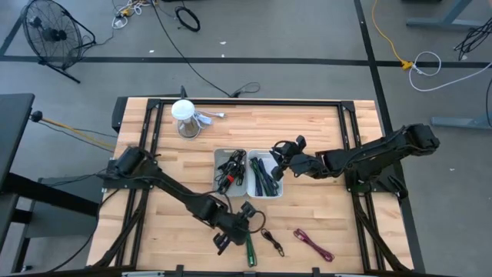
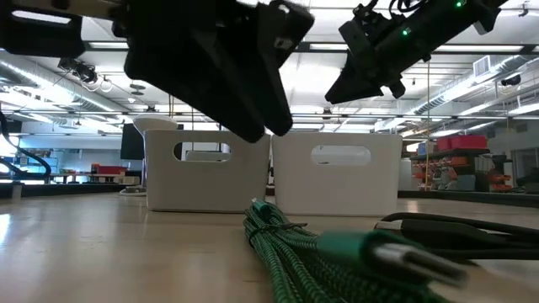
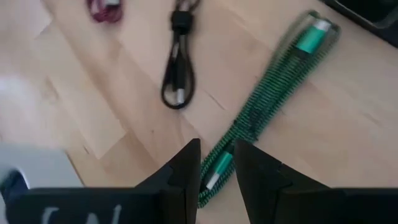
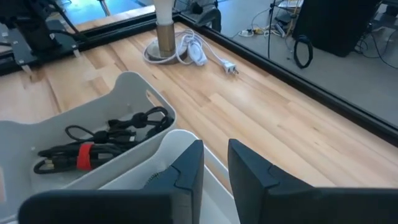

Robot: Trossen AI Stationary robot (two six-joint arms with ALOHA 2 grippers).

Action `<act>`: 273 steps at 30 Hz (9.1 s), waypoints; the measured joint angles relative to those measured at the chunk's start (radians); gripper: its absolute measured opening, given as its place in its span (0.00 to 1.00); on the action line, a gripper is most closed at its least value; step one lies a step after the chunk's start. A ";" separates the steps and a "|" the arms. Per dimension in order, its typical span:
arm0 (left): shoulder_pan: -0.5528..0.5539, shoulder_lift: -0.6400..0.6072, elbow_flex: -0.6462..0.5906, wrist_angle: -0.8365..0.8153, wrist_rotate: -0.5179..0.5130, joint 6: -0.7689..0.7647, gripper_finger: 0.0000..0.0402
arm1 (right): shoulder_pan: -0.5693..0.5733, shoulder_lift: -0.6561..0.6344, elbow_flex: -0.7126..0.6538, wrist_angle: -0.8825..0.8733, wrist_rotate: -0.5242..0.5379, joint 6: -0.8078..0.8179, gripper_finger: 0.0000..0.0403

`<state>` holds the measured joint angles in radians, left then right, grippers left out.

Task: Pick & Place USB Port
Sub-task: Put the green charger cable into the white bin, then put the pink charger cable into the white bin

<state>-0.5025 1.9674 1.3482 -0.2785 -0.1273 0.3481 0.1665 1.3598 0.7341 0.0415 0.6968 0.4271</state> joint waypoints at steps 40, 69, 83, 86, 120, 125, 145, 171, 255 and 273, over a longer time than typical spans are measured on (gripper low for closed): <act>-0.003 0.139 0.017 0.096 0.047 0.213 0.26 | -0.003 0.002 0.000 -0.032 0.002 -0.002 0.19; 0.055 0.140 0.012 0.087 0.119 -0.119 0.06 | -0.003 0.002 0.000 -0.048 0.002 -0.004 0.19; 0.017 -0.082 0.011 -0.010 0.068 -0.259 0.06 | -0.032 0.002 0.000 -0.060 0.002 -0.025 0.19; 0.021 -0.171 -0.002 -0.018 0.023 -0.256 0.06 | -0.043 0.002 0.000 -0.059 0.002 -0.034 0.19; 0.495 -0.674 -0.827 1.293 -0.004 -0.265 0.05 | -0.050 -0.098 0.000 0.475 -0.405 -0.410 0.19; 0.509 -0.527 -0.794 1.433 0.008 -0.264 0.05 | -0.050 -0.098 0.000 0.552 -0.475 -0.410 0.20; 0.499 -0.359 -0.646 1.477 0.072 -0.258 0.05 | -0.052 -0.098 0.000 0.586 -0.382 -0.400 0.60; 0.499 -0.350 -0.646 1.472 0.068 -0.284 0.16 | -0.051 -0.097 0.000 0.614 -0.373 -0.413 0.01; 0.498 -0.351 -0.646 1.386 -0.047 -0.151 0.15 | 0.104 -0.065 -0.115 0.168 -0.734 0.157 0.34; 0.498 -0.351 -0.646 1.388 0.013 -0.189 0.15 | 0.468 -0.083 -0.114 0.122 -0.950 0.667 0.32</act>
<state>-0.0044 1.6161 0.7021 1.1095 -0.1143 0.1596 0.6346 1.2766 0.6197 0.1634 -0.2536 1.0944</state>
